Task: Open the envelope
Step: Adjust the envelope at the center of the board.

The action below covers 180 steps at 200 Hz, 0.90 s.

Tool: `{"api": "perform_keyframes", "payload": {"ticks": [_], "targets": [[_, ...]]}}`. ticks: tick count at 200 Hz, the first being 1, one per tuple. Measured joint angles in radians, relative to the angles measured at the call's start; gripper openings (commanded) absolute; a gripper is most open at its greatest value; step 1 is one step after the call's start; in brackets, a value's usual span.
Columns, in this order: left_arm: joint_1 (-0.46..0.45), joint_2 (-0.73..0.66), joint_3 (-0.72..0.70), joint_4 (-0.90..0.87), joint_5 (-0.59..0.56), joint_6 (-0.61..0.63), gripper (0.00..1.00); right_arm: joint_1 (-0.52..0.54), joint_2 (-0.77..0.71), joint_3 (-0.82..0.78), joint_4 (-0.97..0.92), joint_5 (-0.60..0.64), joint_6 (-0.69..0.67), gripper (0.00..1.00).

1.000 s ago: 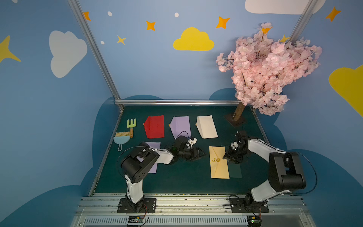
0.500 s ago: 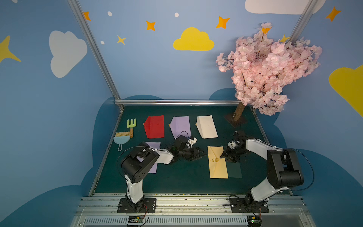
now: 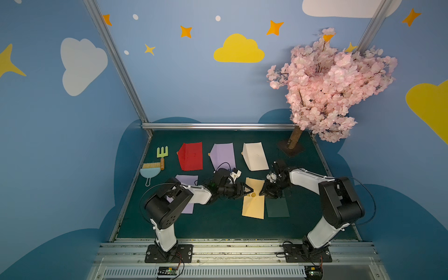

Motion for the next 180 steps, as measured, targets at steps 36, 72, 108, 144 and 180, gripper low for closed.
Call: {"api": "perform_keyframes", "payload": {"ticks": [36, 72, 108, 144, 180], "targets": [[0.002, -0.006, 0.000, -0.006, -0.003, 0.005, 0.55, 0.074, 0.041, 0.048, 0.021, -0.005, 0.034, 0.39], [0.002, 0.013, 0.002, -0.026, -0.014, 0.010, 0.55, 0.086, 0.041, 0.051, 0.028, 0.002, 0.049, 0.46], [0.002, 0.087, 0.038, -0.048, -0.015, 0.015, 0.54, 0.086, 0.034, 0.044, 0.042, 0.004, 0.061, 0.49], [0.008, 0.174, 0.066, -0.033, -0.009, -0.004, 0.53, 0.080, 0.031, 0.038, 0.049, 0.002, 0.065, 0.50], [0.013, 0.191, 0.066, 0.002, -0.003, -0.029, 0.53, 0.074, 0.031, 0.038, 0.049, -0.002, 0.064, 0.50]]}}
